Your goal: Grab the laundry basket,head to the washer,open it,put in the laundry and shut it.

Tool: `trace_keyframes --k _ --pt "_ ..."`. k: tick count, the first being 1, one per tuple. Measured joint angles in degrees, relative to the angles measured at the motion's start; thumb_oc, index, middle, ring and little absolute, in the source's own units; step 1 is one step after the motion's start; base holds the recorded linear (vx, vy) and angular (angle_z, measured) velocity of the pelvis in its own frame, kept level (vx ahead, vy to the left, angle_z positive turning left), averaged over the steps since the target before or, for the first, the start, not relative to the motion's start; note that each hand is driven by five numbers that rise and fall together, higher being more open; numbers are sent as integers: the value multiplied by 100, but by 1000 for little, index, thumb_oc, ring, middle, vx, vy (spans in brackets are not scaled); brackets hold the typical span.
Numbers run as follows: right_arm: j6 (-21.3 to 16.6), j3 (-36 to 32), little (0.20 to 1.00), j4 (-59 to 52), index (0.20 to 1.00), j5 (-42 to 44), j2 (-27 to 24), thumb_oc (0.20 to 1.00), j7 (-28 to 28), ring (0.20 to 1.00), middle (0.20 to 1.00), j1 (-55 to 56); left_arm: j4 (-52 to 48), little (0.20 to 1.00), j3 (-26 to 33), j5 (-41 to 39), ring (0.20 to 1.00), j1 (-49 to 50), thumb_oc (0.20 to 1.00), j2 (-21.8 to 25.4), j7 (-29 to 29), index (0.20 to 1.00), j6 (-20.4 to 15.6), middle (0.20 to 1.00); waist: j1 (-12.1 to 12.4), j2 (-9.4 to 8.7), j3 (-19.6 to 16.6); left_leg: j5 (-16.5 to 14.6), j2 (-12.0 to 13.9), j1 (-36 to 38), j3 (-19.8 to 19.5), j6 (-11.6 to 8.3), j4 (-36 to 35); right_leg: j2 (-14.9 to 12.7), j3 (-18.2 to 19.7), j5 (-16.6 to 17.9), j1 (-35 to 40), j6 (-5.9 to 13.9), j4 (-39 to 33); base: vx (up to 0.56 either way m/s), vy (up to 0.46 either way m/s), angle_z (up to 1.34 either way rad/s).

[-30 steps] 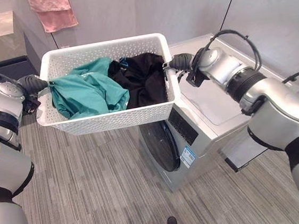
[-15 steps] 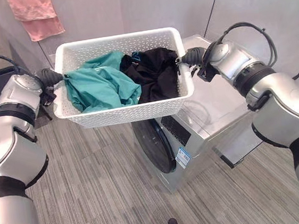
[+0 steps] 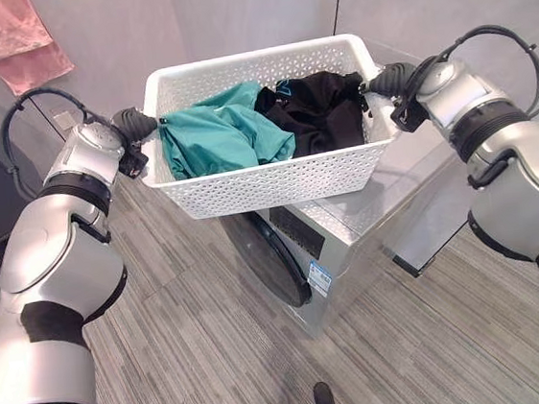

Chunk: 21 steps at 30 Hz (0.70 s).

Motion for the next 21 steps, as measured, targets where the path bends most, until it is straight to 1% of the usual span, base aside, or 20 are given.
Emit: trace_keyframes --k 4,7,10,13,14,16,17,21 --pt "-4 -13 200 12 200 4 72 200 -151 200 200 -124 223 200 119 -12 200 -144 200 -115 309 200 1 200 -6 45 -16 10 18 -123 22 11 8 26 23 34 -134 -23 -1 4 -29 -4" --pt "-6 -111 200 136 200 4 178 200 -240 200 200 -220 295 200 410 -224 200 -215 200 -210 698 200 2 200 -24 48 -17 31 42 -223 29 -16 1 53 36 64 -248 -36 -1 15 -34 -2" --pt "-6 -200 200 202 200 5 296 200 -378 200 200 -230 333 200 586 -404 200 -235 200 -314 1074 200 3 200 -71 57 -21 30 58 -270 37 -16 7 74 45 71 -302 -44 -1 -38 -33 -2" --pt "-17 -339 200 218 200 10 361 200 -484 200 200 -359 351 200 668 -455 200 -305 200 -300 1384 200 -3 200 -82 69 -34 58 34 -444 66 -22 8 57 105 138 -492 -39 -1 -54 -11 -7" --pt "-101 -360 200 235 200 10 359 200 -600 200 200 -459 352 200 719 -519 200 -390 200 -291 1517 200 -33 200 -101 82 -42 97 7 -580 71 -33 7 34 110 177 -629 -36 0 -75 -4 -3" --pt "-138 -409 200 256 200 12 369 200 -722 200 200 -478 338 200 730 -616 200 -435 200 -294 1623 200 -91 200 -116 89 -73 121 -9 -693 88 -34 22 21 114 217 -738 -33 0 -38 -3 1" --pt "-248 -427 200 283 200 25 381 200 -845 200 200 -558 339 200 737 -662 200 -505 200 -268 1743 200 -154 200 -111 92 -76 171 -27 -784 110 -24 -4 5 127 245 -846 -16 0 0 0 0" --pt "-333 -435 200 311 200 33 424 200 -1004 200 200 -588 339 200 849 -688 200 -501 200 -281 1920 200 -233 200 -136 104 -104 198 -49 -915 161 -34 14 -12 143 284 -976 -9 -1 -37 4 -1"
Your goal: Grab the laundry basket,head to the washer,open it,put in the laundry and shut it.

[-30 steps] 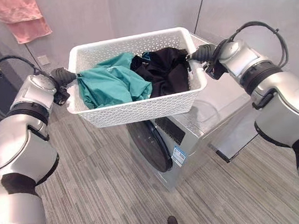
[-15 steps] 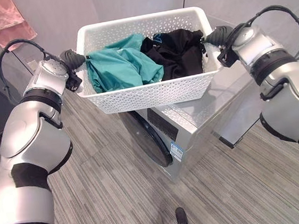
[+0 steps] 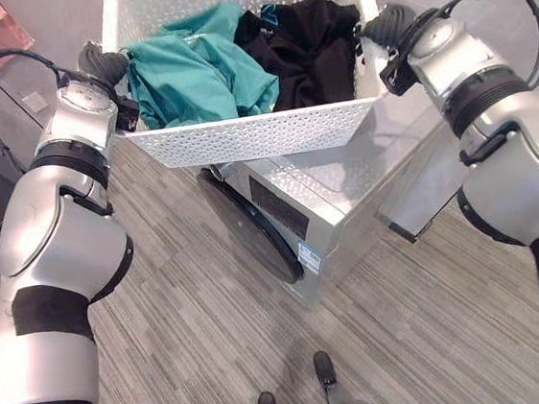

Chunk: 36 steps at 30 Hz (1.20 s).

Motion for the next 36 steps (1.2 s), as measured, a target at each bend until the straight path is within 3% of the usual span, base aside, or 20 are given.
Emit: trace_keyframes --k 8,9,10,11,12,13,29,31,33,36 --pt "-247 1 200 8 200 98 166 200 -457 200 200 -187 22 200 78 -219 200 -66 200 151 265 200 -273 200 -40 -18 -51 89 -130 -319 321 65 -11 -85 295 95 -445 101 -4 5 6 -15" --pt "-247 2 231 11 231 91 167 231 -457 231 231 -187 26 200 71 -218 200 -66 200 149 265 200 -273 200 -44 -16 -51 89 -137 -312 354 65 -11 -93 304 92 -450 106 -4 35 -16 -11" --pt "-249 2 470 12 470 90 166 470 -457 470 470 -189 26 231 76 -218 231 -67 231 149 265 231 -273 231 -67 -16 -51 89 -135 -313 367 66 -12 -101 303 89 -456 109 -5 35 -11 -7" --pt "-250 3 1000 19 1000 82 166 1000 -457 1000 1000 -191 26 379 75 -218 379 -88 379 149 266 379 -273 379 -108 -16 -52 89 -139 -314 368 66 -14 -105 303 86 -458 115 -7 0 0 0" --pt "-250 3 1000 21 1000 82 166 1000 -457 1000 1000 -192 26 645 75 -218 645 -91 645 149 270 645 -273 645 -120 -14 -53 89 -140 -314 372 66 -14 -107 309 86 -461 117 -5 0 0 0" --pt "-250 3 1000 21 1000 82 166 1000 -457 1000 1000 -196 26 1000 81 -218 1000 -92 1000 148 275 1000 -273 1000 -121 -12 -54 89 -134 -314 375 66 -15 -108 313 88 -462 120 -4 0 0 0" --pt "-280 2 1000 27 1000 -41 334 1000 -605 1000 1000 -205 102 1000 -39 -37 1000 -125 1000 121 407 1000 -243 1000 -97 71 -122 89 -120 -313 470 66 -24 -93 324 167 -487 106 -1 4 -7 -1" --pt "-280 4 1000 28 1000 -40 342 1000 -621 1000 1000 -184 136 1000 -111 230 1000 -128 1000 88 434 1000 -201 1000 -107 93 -142 89 -112 -313 468 65 -25 -90 317 168 -487 106 -1 0 0 0" --pt "-283 28 1000 26 1000 -43 379 1000 -629 1000 1000 -147 258 1000 -696 996 1000 -130 1000 133 482 1000 -132 1000 -95 170 -202 90 -118 -310 463 66 -27 -96 308 170 -481 104 0 0 0 0" --pt "-284 35 1000 28 1000 -42 433 1000 -701 1000 1000 -109 309 1000 -644 1304 1000 -123 1000 96 459 1000 -6 1000 -99 209 -229 90 -116 -311 462 66 -25 -94 305 175 -481 111 0 0 0 0"
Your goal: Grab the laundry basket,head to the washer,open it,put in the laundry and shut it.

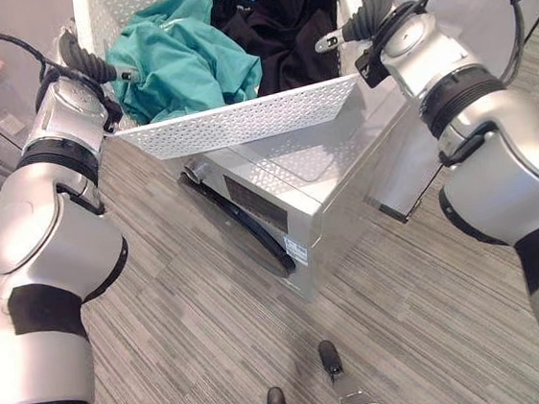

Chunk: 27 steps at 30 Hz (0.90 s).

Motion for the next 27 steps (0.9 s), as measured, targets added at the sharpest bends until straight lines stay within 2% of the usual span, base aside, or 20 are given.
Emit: trace_keyframes --k 5,11,12,13,16,19,23,27 --pt "-2 -42 1000 -1 1000 42 71 1000 -111 1000 1000 94 39 1000 481 -161 1000 114 1000 1 -56 1000 -19 1000 11 15 -10 8 19 2 -8 -12 11 8 -17 -6 10 12 -1 0 0 0" --pt "-234 -440 1000 -9 1000 908 113 1000 -250 1000 1000 247 80 1000 820 -871 1000 112 1000 -149 -39 1000 -26 1000 -2 18 -10 8 30 8 -1 -12 11 21 -15 -4 13 11 -1 0 0 0" --pt "-279 -579 1000 -19 1000 1139 113 1000 -261 1000 1000 274 83 1000 1108 -1130 1000 137 1000 -178 -37 1000 -24 1000 -8 18 -10 8 35 8 -1 -12 9 26 -15 -4 13 12 -1 -32 -10 -1" --pt "-357 -842 1000 -17 1000 1453 123 1000 -274 1000 1000 288 91 1000 1075 -1293 1000 141 1000 -177 -45 1000 -35 1000 -5 19 -10 8 41 10 0 -12 8 35 -15 1 12 7 -1 0 0 0" --pt "-385 -851 1000 -9 1000 1617 159 1000 -326 1000 1000 287 89 1000 1131 -1302 1000 129 1000 -172 -6 1000 -64 1000 -5 19 -10 7 58 13 9 -13 5 51 -15 -5 12 10 -2 0 0 0" --pt "-540 -1144 1000 -30 1000 1866 280 1000 -488 1000 1000 313 108 1000 1450 -1801 1000 132 1000 -163 38 1000 -167 1000 -17 25 -6 6 74 17 20 -14 1 71 -12 -7 6 7 -3 0 0 0" --pt "-644 -1159 1000 -63 1000 1871 435 1000 -642 1000 1000 327 3 1000 1405 -1910 1000 109 1000 -201 226 1000 -383 1000 -29 44 6 6 75 22 38 -14 0 70 -12 -18 1 5 -4 -1 -1 -1" --pt "-748 -1148 1000 -232 1000 1857 526 1000 -655 1000 1000 393 -45 1000 1304 -1623 1000 20 1000 -427 301 1000 -382 1000 -47 53 11 6 77 30 60 -14 -1 72 -17 -35 -2 -12 -4 -14 -7 -4"
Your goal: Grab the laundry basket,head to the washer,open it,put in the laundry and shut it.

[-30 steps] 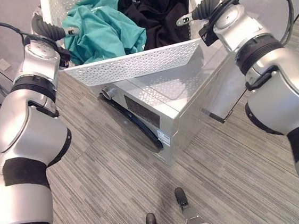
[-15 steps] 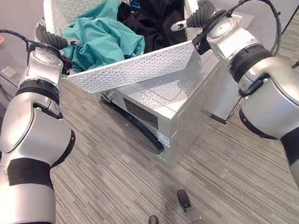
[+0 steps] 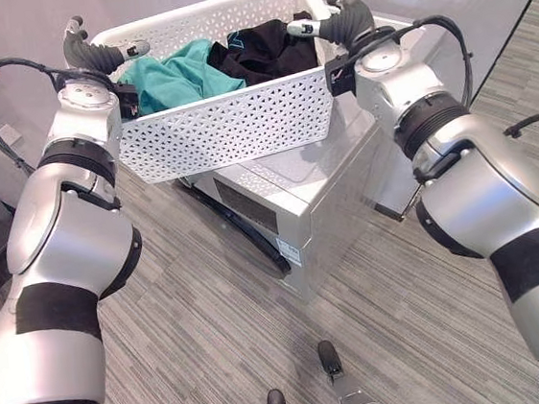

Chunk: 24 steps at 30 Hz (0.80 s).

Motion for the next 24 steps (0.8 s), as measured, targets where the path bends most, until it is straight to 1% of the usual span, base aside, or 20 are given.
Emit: trace_keyframes --k 6,8,12,13,15,17,20,22,24 --pt "-54 33 1000 -59 1000 -160 365 1000 -130 1000 1000 4 -309 1000 44 9 1000 -148 1000 -267 98 1000 -84 1000 -73 21 17 -3 -3 -21 124 -1 -9 -19 -24 1 -74 3 1 3 7 -9" --pt "-65 160 1000 -165 1000 -602 338 1000 -259 1000 1000 3 -511 1000 45 24 1000 -148 1000 -326 172 1000 -149 1000 -100 49 42 -6 4 -17 120 -1 -11 -12 -36 31 -71 41 2 16 9 0" --pt "-71 269 1000 -270 1000 -1277 263 1000 -419 1000 1000 -39 -584 1000 59 223 1000 -148 1000 -337 309 1000 -274 1000 -98 86 138 -6 20 28 90 -1 -17 -4 -90 56 -12 31 4 12 15 4" --pt "-64 328 1000 -270 1000 -1523 199 1000 -474 1000 1000 -48 -657 1000 59 225 1000 -136 1000 -344 333 1000 -274 1000 -99 65 202 -3 38 108 62 -4 -58 9 -136 55 58 31 4 -3 23 9" --pt "-61 335 1000 -262 1000 -1818 106 1000 -486 1000 1000 -50 -682 1000 125 227 1000 -136 1000 -348 355 1000 -296 1000 -97 54 211 10 41 108 21 -19 -77 2 -160 51 60 33 4 9 18 9" --pt "-16 570 1000 -260 1000 -2146 -16 1000 -486 1000 1000 -69 -675 1000 215 238 1000 -134 1000 -352 370 1000 -312 1000 -94 46 217 11 40 118 -13 -19 -78 -3 -180 51 80 33 5 27 19 5" --pt "36 666 1000 -227 1000 -2497 -230 1000 -487 1000 1000 -65 -691 1000 291 397 1000 -96 1000 -354 375 1000 -372 1000 -94 16 366 3 60 327 -36 -15 -87 9 -228 44 301 20 4 29 9 4" --pt "84 659 1000 -181 1000 -2757 -501 1000 -475 1000 1000 -71 -704 1000 379 477 1000 -70 1000 -348 368 1000 -394 1000 -89 -12 428 -12 67 471 -65 -6 -90 1 -288 25 461 13 5 65 5 9" --pt "162 652 1000 -45 1000 -2832 -767 1000 -481 1000 1000 -46 -689 1000 454 594 1000 32 1000 -298 379 1000 -396 1000 -85 -21 434 -59 90 696 -69 -4 -91 12 -317 -49 695 -1 4 55 6 5"
